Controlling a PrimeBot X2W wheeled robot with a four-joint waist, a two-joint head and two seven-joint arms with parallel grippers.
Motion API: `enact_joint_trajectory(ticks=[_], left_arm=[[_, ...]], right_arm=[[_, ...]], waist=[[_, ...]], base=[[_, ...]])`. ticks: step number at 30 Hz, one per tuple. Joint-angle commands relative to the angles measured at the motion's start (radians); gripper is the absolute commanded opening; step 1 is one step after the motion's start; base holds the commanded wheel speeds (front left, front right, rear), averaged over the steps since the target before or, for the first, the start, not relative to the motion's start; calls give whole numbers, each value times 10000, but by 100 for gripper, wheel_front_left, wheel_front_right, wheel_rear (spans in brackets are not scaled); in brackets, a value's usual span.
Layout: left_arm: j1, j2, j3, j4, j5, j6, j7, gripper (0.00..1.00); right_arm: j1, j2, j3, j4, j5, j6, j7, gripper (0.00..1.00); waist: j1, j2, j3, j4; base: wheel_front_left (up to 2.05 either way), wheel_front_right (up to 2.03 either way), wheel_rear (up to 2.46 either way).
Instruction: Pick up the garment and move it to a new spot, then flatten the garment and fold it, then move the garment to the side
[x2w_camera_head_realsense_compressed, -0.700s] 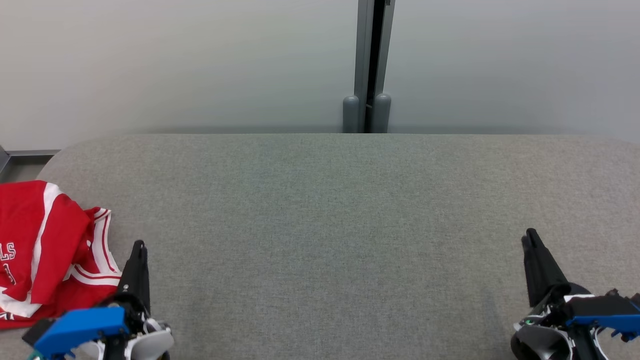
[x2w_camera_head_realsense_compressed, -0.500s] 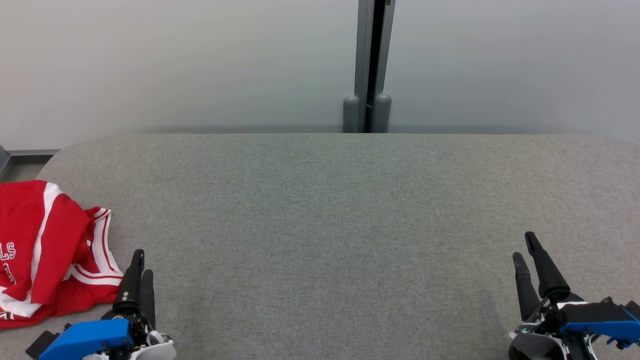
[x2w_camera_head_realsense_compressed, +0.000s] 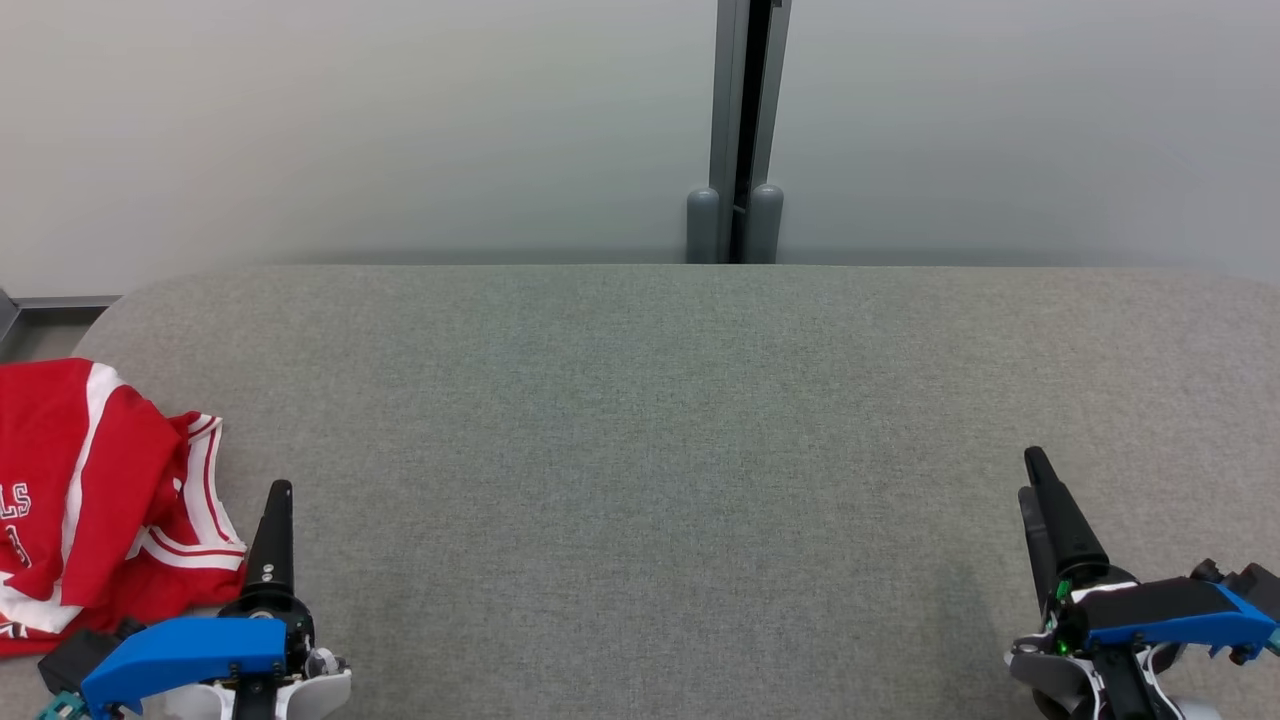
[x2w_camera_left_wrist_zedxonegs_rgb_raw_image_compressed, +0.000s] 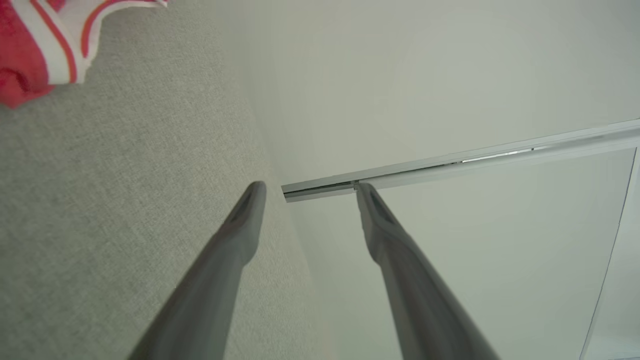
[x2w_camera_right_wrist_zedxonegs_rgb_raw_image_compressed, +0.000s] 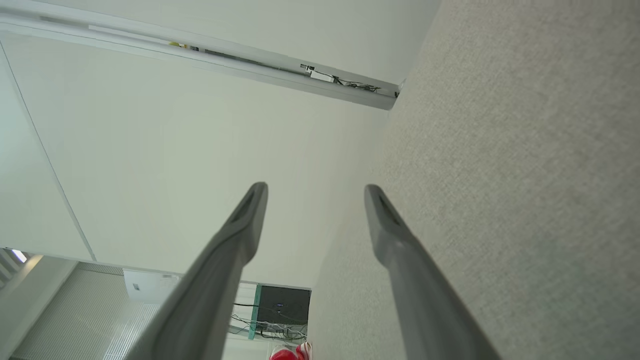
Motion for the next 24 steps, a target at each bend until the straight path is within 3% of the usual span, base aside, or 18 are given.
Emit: enact_joint_trajectory(ticks=[1, 24], left_arm=[[-328, 93, -31, -105, 390, -9, -109, 100], [-533, 454, -554, 172, 4615, -15, -980, 100]], right_arm=[[-394, -114, 92, -80, -351, 8, -120, 100], [-868, -202, 482, 494, -4196, 13, -994, 100]], waist=[[0, 0, 2, 0], [0, 0, 30, -2]], base=[[0, 0, 0], [0, 0, 0]])
